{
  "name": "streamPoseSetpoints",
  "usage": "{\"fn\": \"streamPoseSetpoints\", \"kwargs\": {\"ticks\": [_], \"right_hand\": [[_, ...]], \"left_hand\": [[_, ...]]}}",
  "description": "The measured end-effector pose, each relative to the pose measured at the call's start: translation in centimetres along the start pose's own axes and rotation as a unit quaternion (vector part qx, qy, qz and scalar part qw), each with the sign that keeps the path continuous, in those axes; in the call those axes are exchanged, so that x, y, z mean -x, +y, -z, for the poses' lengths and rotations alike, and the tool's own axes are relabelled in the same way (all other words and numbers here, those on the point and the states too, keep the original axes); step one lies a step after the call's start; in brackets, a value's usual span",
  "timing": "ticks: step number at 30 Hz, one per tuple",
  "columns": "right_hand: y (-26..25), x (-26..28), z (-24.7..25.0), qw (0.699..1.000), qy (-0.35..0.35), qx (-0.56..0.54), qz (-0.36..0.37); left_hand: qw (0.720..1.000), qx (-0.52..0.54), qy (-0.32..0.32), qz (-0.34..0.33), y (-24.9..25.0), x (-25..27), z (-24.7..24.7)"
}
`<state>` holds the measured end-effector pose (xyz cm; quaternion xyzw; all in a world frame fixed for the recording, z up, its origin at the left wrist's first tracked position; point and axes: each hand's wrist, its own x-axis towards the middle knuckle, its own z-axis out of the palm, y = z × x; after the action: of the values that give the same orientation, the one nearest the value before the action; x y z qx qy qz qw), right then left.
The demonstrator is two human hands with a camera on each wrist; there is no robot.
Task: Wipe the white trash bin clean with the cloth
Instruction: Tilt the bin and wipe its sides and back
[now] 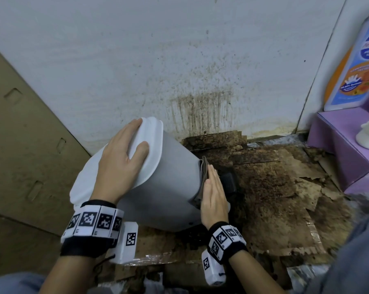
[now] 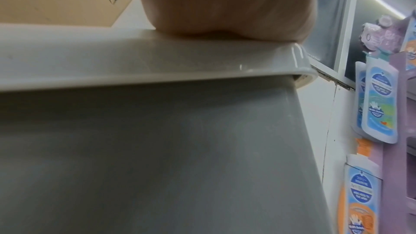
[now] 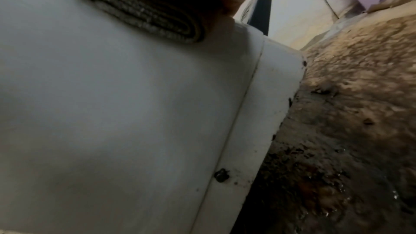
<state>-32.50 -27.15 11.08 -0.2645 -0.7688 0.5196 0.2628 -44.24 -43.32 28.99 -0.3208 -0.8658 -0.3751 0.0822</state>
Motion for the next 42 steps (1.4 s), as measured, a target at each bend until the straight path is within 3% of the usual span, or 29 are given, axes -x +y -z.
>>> {"fn": "streamPoseSetpoints", "kwargs": {"ticks": [5,9,14,19,24,36,42], "right_hand": [[-0.8,0.1,-0.7,0.999,0.027,0.010,-0.018],[-3.4,-0.6,-1.6,0.998,-0.006,0.035,-0.058],[-9.6,-1.1,-2.6,0.999,-0.042,0.012,-0.003],[-14.0,-3.8,-2.3,0.989,-0.138,-0.008,0.055],[-11.9,-4.7,-1.4,0.980,-0.172,-0.018,0.101],[-3.1,-5.2,1.4,0.986,-0.145,0.032,-0.077],[-2.4,-5.2,1.3,0.986,-0.137,0.024,-0.094]], "left_hand": [[1.000,-0.006,0.004,0.000,-0.1,0.1,0.1],[1.000,-0.004,0.009,0.003,-0.5,0.2,0.3],[1.000,-0.010,0.007,-0.002,-0.3,0.3,0.2],[1.000,-0.015,-0.006,-0.013,-0.1,0.5,0.0],[1.000,0.004,-0.005,-0.003,-0.6,0.5,0.4],[1.000,0.016,-0.003,0.003,-0.3,0.4,0.5],[1.000,0.008,-0.001,0.002,-0.3,0.5,0.5]]}}
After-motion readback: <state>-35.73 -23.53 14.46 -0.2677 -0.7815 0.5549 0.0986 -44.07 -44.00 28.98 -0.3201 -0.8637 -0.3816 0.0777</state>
